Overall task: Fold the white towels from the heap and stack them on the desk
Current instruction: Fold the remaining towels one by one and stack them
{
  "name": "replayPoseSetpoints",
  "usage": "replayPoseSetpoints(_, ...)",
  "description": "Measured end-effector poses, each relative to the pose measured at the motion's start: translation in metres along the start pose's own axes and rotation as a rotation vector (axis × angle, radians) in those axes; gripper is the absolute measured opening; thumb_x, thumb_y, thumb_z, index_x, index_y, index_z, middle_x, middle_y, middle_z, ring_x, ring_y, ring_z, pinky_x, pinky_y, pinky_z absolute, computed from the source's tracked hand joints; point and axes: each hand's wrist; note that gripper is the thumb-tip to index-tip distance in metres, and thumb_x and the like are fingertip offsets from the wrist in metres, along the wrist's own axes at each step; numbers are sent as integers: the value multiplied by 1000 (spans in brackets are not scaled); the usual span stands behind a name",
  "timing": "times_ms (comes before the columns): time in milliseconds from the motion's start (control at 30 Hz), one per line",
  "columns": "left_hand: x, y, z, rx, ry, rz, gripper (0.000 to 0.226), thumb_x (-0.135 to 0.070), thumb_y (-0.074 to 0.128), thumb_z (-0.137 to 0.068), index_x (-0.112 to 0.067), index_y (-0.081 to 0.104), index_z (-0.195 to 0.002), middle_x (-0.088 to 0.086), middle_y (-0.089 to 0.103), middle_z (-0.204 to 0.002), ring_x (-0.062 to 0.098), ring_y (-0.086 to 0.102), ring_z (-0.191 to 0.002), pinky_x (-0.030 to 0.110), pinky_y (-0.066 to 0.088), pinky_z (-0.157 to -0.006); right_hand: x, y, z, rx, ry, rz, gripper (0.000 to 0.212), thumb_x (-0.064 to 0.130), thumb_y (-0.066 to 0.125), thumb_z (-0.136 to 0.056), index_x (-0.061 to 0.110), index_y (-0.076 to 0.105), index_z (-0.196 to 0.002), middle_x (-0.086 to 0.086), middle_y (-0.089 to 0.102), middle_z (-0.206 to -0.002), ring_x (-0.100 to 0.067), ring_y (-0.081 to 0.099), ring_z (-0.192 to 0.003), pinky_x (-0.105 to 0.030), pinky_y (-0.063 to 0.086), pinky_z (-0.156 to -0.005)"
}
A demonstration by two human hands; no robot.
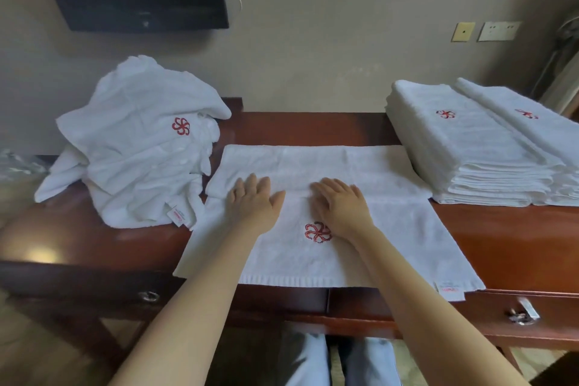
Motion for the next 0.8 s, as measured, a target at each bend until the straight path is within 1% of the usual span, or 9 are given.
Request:
replayPoseSetpoints(100,18,-3,6,39,-204,-6,71,-66,9,-93,-24,9,-151,20,-2,-159,38,-5,-145,50,4,-117,-4,0,0,-16,-7,-25,37,28,46,-96,25,53,-133,10,50,-137,-13,40,-131,-37,26,-109)
replayPoseSetpoints(200,22,-2,11,50,-284,8,77,-69,9,-91,-22,6,-152,29,-6,-156,43,-8,-144,52,1,-116,-3,1,1,-28,-4,-41,37,28,46,-96,24,55,-131,9,51,-136,-14,41,-131,-38,27,-109)
replayPoseSetpoints(267,18,-1,11,43,-296,-8,79,-69,10,-91,-19,8,-152,31,-3,-155,45,-5,-144,53,1,-115,-1,-1,1,-31,7,-52,37,27,47,-95,24,56,-131,8,52,-136,-15,42,-131,-38,27,-109)
replayPoseSetpoints(333,17,-4,11,12,-294,-51,79,-67,11,-92,-14,18,-150,29,10,-154,44,3,-143,56,8,-115,-1,-1,2,-32,12,-54,37,27,48,-95,23,56,-131,7,53,-136,-16,42,-131,-37,26,-109)
replayPoseSetpoints(433,11,-12,10,-71,-151,-111,70,-60,16,-94,-13,40,-140,15,27,-152,36,12,-143,54,19,-112,1,-5,3,-33,23,-81,37,25,49,-95,19,56,-131,4,55,-135,-20,45,-128,-35,28,-108)
replayPoseSetpoints(533,-9,-13,12,-113,22,116,50,-46,34,-98,-13,51,-132,7,32,-151,27,14,-144,46,18,-112,0,-16,8,-49,46,-179,37,21,52,-95,11,57,-130,-5,58,-132,-26,51,-122,-35,37,-101)
replayPoseSetpoints(600,-25,-10,20,-174,125,273,40,-36,46,-97,-13,56,-128,4,40,-146,23,25,-140,37,23,-109,-4,-28,16,-81,52,-244,36,20,54,-95,11,57,-130,-4,59,-130,-24,54,-117,-33,42,-93)
replayPoseSetpoints(700,-44,-7,39,-260,259,430,23,-22,54,-93,-8,66,-106,5,56,-116,24,45,-117,33,38,-94,-7,-48,34,-118,77,-367,29,23,59,-94,15,61,-122,0,62,-121,-17,61,-103,-30,46,-81)
replayPoseSetpoints(800,-56,-7,59,-256,326,503,13,-17,57,-90,-8,61,-82,-5,49,-86,22,51,-95,34,43,-78,-7,-62,55,-90,73,-452,19,20,62,-91,14,63,-108,2,66,-103,-14,63,-87,-36,51,-80)
Point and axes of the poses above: each hand's wrist, its own z-axis away from the middle knuckle, its own y-axis out of the palm, x = y × z
